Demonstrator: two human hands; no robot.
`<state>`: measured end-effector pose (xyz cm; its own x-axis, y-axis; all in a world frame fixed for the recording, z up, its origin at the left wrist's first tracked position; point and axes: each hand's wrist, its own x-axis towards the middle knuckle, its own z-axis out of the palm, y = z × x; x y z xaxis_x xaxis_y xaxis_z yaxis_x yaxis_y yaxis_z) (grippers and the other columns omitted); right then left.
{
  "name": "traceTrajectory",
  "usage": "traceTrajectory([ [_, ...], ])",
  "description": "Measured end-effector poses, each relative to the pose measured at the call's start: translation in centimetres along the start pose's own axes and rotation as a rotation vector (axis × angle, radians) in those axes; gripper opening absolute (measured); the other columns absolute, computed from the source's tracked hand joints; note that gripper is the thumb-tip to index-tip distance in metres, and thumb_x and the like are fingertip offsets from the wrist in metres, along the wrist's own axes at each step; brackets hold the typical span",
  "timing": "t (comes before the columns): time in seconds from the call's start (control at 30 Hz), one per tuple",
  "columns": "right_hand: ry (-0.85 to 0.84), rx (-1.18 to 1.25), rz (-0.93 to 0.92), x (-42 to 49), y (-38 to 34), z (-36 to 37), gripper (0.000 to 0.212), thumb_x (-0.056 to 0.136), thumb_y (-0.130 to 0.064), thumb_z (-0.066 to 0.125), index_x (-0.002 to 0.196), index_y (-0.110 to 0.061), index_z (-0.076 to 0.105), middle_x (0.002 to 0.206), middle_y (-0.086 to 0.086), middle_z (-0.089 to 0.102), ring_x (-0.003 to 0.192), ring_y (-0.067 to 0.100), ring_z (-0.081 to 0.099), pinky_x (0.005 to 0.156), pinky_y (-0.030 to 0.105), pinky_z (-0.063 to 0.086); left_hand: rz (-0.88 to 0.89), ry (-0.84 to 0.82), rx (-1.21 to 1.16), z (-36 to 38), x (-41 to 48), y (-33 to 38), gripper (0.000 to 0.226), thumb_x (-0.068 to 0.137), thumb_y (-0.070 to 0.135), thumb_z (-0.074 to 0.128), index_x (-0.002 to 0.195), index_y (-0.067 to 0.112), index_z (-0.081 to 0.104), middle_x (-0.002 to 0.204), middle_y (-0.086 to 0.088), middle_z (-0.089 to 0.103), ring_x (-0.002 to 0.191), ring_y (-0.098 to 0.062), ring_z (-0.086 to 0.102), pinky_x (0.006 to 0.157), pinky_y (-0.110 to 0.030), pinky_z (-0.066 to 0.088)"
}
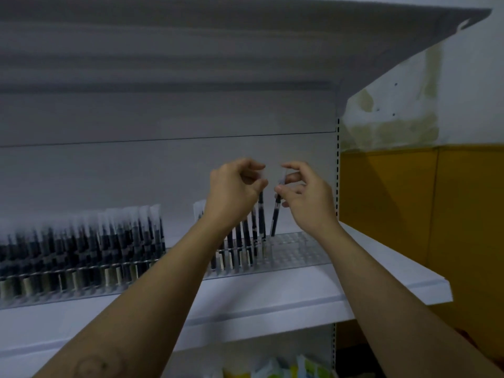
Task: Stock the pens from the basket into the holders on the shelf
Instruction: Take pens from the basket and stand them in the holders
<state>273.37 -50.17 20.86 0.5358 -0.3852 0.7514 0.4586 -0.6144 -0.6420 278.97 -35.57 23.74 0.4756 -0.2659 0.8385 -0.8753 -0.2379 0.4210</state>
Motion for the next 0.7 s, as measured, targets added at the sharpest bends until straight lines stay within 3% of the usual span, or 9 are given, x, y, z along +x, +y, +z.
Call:
traceTrajectory([
  [0.27, -0.025, 0.015, 0.000, 0.6, 1.2, 2.0, 0.035, 0.086, -0.014, 0.071, 0.115, -0.029, 0.058, 0.088, -0.009, 0.059, 0.073, 0.015, 0.066, 0.072, 0.040, 0.059, -0.019, -0.030, 0.003, 0.5, 0.0, -1.4, 0.021, 0.083, 0.019, 0.075, 0.103, 0.022, 0.070, 0.085, 0.010, 0.067, 0.078, 0.004, 0.064, 0.071, -0.004, 0.049],
  [0.5, -0.133, -0.120, -0.027, -0.2, 2.1, 2.5, 0.032, 0.086, -0.019, 0.071, 0.113, -0.032, 0.061, 0.087, -0.015, 0.062, 0.073, 0.002, 0.061, 0.065, 0.018, 0.053, -0.048, -0.093, 0.037, 0.1, -0.7, -1.9, 0.017, 0.082, 0.021, 0.075, 0.099, 0.022, 0.071, 0.083, 0.012, 0.069, 0.077, 0.005, 0.065, 0.072, -0.010, 0.053],
  [0.6, -0.277, -0.278, -0.047, -1.1, 2.6, 2.4, 0.034, 0.090, -0.022, 0.066, 0.119, -0.036, 0.057, 0.088, -0.018, 0.062, 0.083, 0.006, 0.062, 0.075, 0.029, 0.054, -0.056, -0.151, 0.127, 0.5, -1.2, -2.3, 0.011, 0.084, 0.025, 0.073, 0.094, 0.023, 0.070, 0.083, 0.018, 0.065, 0.065, 0.009, 0.059, 0.061, -0.012, 0.051],
  [0.7, -0.340, -0.353, -0.050, -1.7, 3.0, 1.9, 0.050, 0.093, -0.019, 0.058, 0.132, -0.047, 0.043, 0.086, -0.019, 0.059, 0.082, 0.007, 0.061, 0.075, 0.031, 0.052, -0.075, -0.139, 0.214, 0.8, -1.2, -2.5, 0.015, 0.087, 0.031, 0.070, 0.101, 0.027, 0.068, 0.085, 0.021, 0.058, 0.050, 0.007, 0.054, 0.050, -0.013, 0.037],
])
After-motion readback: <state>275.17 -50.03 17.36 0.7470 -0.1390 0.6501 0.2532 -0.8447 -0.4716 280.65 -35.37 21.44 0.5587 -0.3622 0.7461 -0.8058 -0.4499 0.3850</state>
